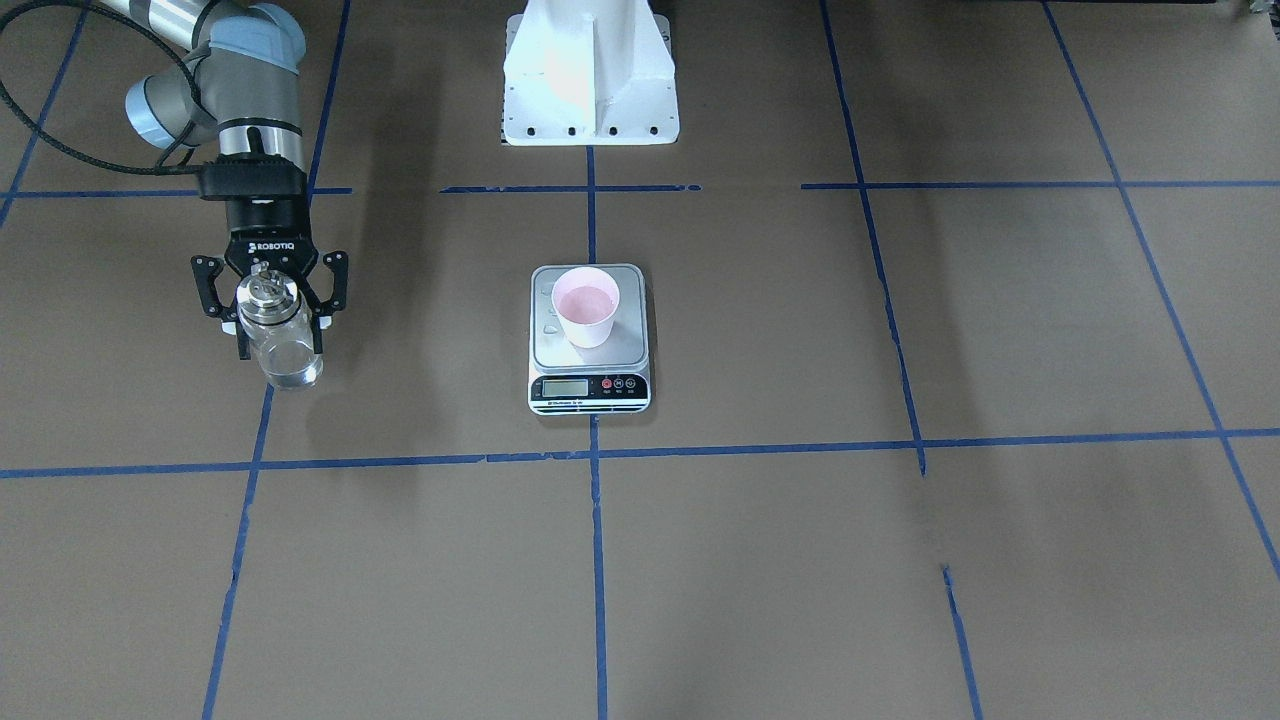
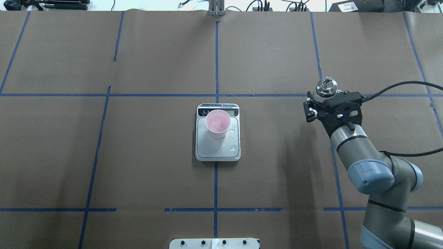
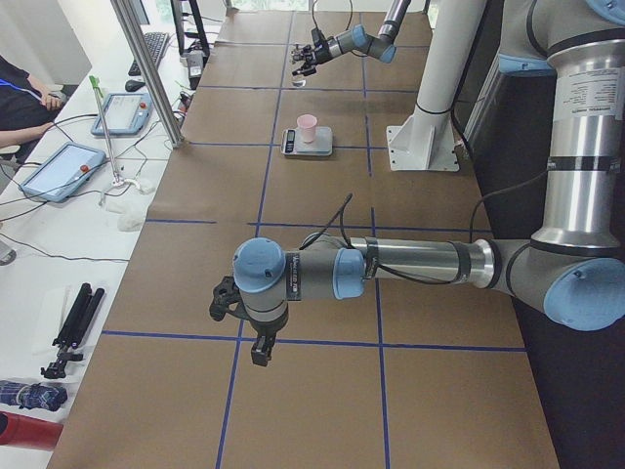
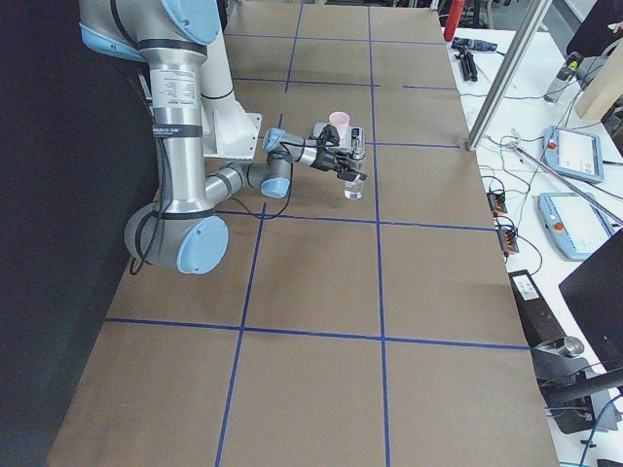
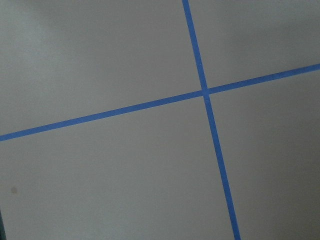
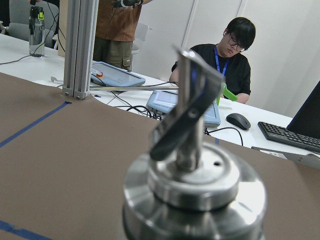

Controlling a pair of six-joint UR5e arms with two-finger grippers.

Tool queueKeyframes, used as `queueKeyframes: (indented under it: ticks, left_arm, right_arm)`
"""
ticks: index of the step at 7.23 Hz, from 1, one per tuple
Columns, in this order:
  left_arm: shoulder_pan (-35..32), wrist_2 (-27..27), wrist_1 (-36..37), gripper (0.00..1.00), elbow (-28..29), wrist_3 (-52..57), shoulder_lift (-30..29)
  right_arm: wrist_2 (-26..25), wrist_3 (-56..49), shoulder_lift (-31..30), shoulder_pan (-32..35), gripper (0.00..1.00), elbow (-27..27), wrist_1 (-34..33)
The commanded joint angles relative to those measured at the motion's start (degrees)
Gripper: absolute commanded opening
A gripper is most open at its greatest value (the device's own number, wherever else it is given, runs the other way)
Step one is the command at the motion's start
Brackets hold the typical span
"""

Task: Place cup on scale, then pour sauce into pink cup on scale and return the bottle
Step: 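Lift the sauce bottle with the right gripper toward the pink cup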

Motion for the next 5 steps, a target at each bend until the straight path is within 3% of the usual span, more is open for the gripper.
queueKeyframes:
  ticks: [1,2,5]
  left_arm:
    - [0.0,-0.2,0.1,1.0,0.0,0.0,0.1]
    - [0.0,-0.2,0.1,1.0,-0.1,0.0,0.1]
    - [0.0,-0.2,0.1,1.0,-0.2,0.1,0.1]
  right_arm:
    - [1.2,-2.7,6.6,1.7,0.0,1.3,-12.1]
    - [0.7,-2.8,10.3,1.7,0.0,2.5,-21.0]
    - [-13.5,-3.0,18.6,-3.3,0.0,2.2,-45.3]
